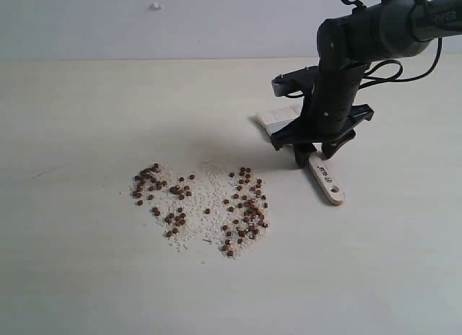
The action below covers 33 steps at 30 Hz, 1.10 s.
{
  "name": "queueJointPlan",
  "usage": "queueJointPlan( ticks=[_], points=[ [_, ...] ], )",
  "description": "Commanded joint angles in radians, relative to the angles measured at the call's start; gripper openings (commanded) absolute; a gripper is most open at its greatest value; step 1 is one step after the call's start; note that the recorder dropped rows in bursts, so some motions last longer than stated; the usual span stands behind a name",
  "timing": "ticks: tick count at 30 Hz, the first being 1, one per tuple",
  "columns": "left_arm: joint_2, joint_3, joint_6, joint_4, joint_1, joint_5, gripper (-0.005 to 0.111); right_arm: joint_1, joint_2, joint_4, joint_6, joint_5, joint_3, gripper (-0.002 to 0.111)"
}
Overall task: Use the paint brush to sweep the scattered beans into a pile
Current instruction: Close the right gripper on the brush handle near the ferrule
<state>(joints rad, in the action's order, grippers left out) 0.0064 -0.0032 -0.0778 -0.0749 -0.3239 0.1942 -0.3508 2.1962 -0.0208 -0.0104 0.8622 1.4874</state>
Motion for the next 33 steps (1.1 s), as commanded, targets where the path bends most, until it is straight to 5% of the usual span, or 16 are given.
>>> queueJointPlan(
  ticks=[1, 12, 18, 33],
  points=[
    [-0.006, 0.003, -0.002, 0.000, -0.006, -0.001, 0.000, 0.003, 0.002, -0.007, 0.016, -0.023, 0.006, 0.050],
    [-0.006, 0.003, -0.002, 0.000, -0.006, -0.001, 0.000, 0.003, 0.002, -0.007, 0.016, -0.024, 0.006, 0.041],
    [-0.006, 0.003, -0.002, 0.000, -0.006, -0.001, 0.000, 0.003, 0.002, -0.007, 0.016, -0.020, 0.006, 0.001],
    [-0.006, 0.003, -0.002, 0.000, -0.006, -0.001, 0.000, 0.003, -0.088, -0.015, 0.048, 0.006, 0.006, 0.000]
  ],
)
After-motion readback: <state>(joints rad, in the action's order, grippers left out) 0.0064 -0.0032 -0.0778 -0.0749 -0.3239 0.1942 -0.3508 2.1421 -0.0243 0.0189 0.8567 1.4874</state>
